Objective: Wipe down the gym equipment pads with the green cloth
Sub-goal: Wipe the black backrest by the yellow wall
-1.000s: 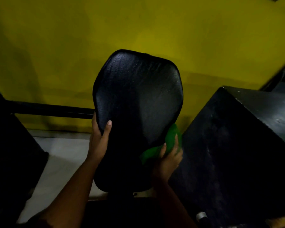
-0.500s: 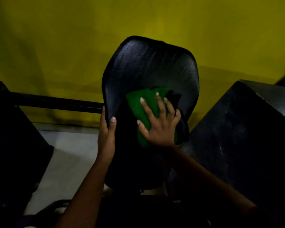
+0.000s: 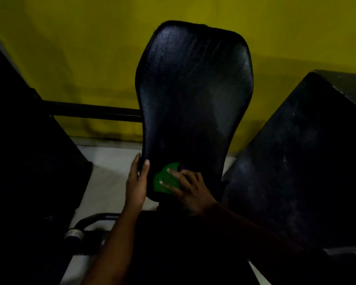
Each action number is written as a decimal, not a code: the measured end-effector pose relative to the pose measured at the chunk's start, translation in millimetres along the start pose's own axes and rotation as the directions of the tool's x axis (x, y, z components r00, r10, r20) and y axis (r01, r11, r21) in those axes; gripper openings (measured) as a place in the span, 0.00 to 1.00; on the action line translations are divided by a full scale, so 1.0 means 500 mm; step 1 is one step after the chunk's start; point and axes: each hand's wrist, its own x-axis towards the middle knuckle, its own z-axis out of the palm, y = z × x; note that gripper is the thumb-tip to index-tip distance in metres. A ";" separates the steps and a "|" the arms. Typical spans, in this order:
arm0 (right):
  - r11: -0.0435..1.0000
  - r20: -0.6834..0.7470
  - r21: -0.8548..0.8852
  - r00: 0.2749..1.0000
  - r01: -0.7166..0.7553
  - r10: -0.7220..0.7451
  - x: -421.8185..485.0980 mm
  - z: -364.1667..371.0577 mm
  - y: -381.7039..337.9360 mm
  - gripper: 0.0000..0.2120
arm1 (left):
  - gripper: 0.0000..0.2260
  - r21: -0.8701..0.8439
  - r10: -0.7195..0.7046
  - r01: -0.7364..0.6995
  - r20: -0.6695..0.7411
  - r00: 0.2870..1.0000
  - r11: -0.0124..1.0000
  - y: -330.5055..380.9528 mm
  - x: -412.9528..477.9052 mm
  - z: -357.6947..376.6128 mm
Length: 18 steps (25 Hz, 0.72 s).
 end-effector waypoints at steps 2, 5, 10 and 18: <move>0.996 0.103 0.047 0.991 0.078 -0.082 -0.036 -0.008 -0.015 0.21 | 0.22 0.089 -0.080 0.082 -0.024 0.997 0.993 -0.016 -0.051 -0.029; 0.977 0.335 0.131 0.921 0.166 -0.201 -0.082 -0.029 -0.020 0.22 | 0.21 0.234 -0.179 0.187 -0.058 0.982 0.954 -0.046 -0.121 -0.072; 0.931 0.547 0.364 0.800 0.039 -0.247 -0.105 -0.101 0.001 0.28 | 0.23 0.377 -0.312 0.307 -0.051 0.949 0.874 -0.071 -0.229 -0.086; 0.783 0.617 0.613 0.680 -0.102 -0.395 -0.238 -0.285 0.045 0.23 | 0.20 0.515 -0.352 0.405 -0.203 0.914 0.755 -0.014 -0.551 0.039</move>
